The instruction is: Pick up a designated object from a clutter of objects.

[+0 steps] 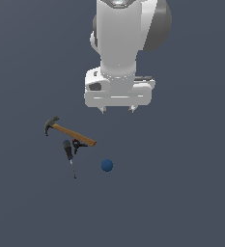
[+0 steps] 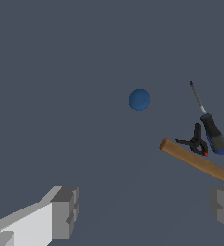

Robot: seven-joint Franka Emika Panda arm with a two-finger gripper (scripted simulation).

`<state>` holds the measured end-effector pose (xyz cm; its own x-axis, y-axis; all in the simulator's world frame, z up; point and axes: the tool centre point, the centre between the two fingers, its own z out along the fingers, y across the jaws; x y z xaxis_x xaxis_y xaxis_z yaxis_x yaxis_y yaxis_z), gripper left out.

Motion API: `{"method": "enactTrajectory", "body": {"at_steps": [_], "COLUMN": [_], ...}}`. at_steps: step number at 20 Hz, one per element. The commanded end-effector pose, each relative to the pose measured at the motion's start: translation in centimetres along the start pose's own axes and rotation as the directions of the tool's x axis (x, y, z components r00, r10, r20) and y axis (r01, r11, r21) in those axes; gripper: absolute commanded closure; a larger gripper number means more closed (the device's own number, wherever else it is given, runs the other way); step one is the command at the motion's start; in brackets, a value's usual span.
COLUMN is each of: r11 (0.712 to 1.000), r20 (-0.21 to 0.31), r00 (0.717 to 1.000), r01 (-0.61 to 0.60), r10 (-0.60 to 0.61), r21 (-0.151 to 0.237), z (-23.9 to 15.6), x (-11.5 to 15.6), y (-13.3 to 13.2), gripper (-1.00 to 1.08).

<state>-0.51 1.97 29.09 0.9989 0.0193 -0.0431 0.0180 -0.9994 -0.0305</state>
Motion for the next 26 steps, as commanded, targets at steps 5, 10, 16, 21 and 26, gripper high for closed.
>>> {"method": "enactTrajectory", "body": {"at_steps": [5, 10, 16, 21, 26], "r11": [1.000, 0.999, 0.999, 0.998, 0.994], "r20": [0.002, 0.008, 0.008, 0.008, 0.007], "r00": [1.000, 0.999, 0.999, 0.998, 0.994], "r01": [0.013, 0.044, 0.048, 0.067, 0.107], "r10": [-0.013, -0.044, -0.047, -0.067, -0.107], "r21": [-0.005, -0.017, -0.018, -0.020, -0.024], "z": [-0.1, -0.3, -0.3, 0.2, 1.3], "x": [0.0, 0.0, 0.0, 0.2, 0.4], "y": [0.1, 0.2, 0.3, 1.0, 2.5], "gripper": [-0.92, -0.92, -0.92, -0.92, -0.92]}}
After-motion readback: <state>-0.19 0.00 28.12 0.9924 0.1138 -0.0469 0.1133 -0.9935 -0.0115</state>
